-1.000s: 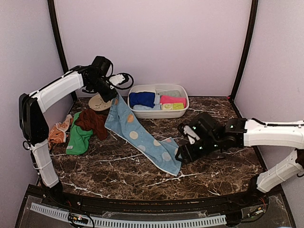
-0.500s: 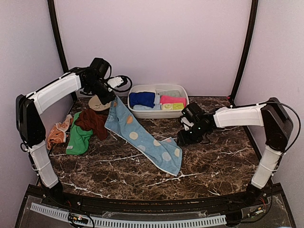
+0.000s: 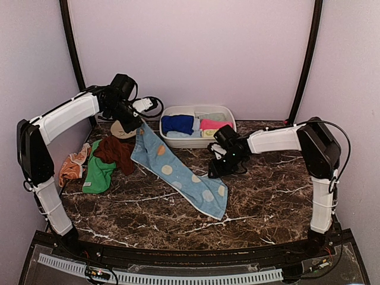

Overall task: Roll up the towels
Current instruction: Flatten out the towel at the center of the board.

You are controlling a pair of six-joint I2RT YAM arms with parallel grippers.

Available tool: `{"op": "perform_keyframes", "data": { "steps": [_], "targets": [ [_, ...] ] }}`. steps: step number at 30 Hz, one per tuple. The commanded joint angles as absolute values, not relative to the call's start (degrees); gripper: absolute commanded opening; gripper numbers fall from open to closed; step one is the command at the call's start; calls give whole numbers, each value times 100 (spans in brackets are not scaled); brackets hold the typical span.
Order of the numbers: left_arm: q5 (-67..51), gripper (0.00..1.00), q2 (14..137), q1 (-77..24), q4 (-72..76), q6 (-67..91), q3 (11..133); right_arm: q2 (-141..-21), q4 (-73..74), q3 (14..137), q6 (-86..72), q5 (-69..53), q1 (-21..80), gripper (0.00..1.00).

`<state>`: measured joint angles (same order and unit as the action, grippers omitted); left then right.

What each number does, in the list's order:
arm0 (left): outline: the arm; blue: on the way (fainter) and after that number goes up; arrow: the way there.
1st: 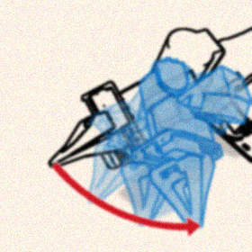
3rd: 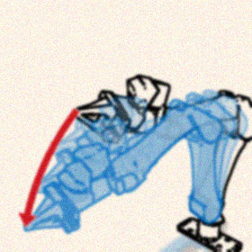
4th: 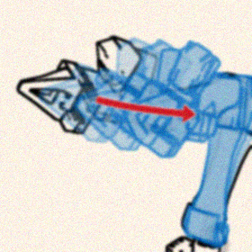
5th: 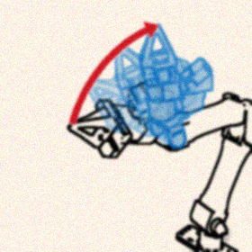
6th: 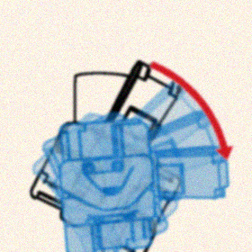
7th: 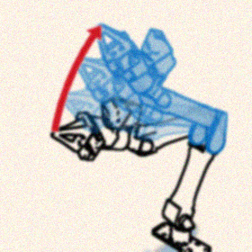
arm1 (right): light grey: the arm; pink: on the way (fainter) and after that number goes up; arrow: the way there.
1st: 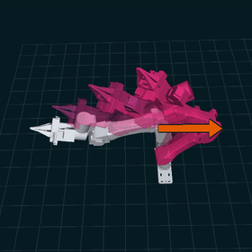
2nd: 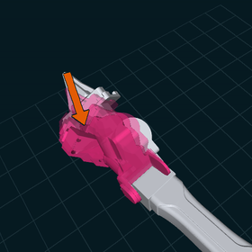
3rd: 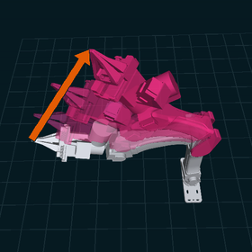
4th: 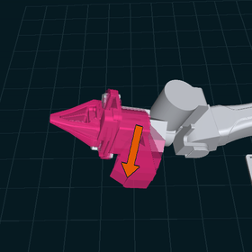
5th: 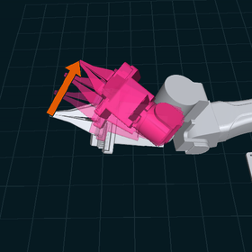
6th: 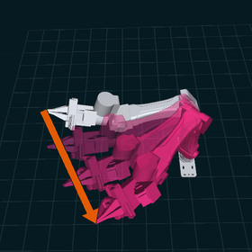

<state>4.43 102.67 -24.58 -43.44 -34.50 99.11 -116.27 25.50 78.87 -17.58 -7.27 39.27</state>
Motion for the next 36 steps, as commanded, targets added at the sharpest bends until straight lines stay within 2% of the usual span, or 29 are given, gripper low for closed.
{"op": "perform_keyframes", "data": {
  "steps": [1,7,9,13,14,24,36],
  "targets": [
    [518,0,9945,-2424,-4382,-3523,9836,-11788,2575,8101,-1627,-798,3926,46],
    [540,0,9954,-2420,-4399,-3529,9847,-12006,2599,8265,-1539,-735,3895,39],
    [560,0,9949,-2424,-4412,-3541,9839,-12028,2619,8288,-1523,-775,3894,31],
    [618,0,9940,-2423,-4395,-3591,9801,-11853,2633,8170,-1510,-820,3894,4],
    [632,0,9940,-2428,-4388,-3601,9801,-11775,2644,8125,-1514,-807,3894,0],
    [672,0,9820,-2430,-4617,-3693,9738,-10122,2509,7289,-1796,-850,3209,0],
    [218,0,8982,-2419,-5751,-3840,9535,-7547,3374,6254,-1976,-210,3137,0]
  ]
}}
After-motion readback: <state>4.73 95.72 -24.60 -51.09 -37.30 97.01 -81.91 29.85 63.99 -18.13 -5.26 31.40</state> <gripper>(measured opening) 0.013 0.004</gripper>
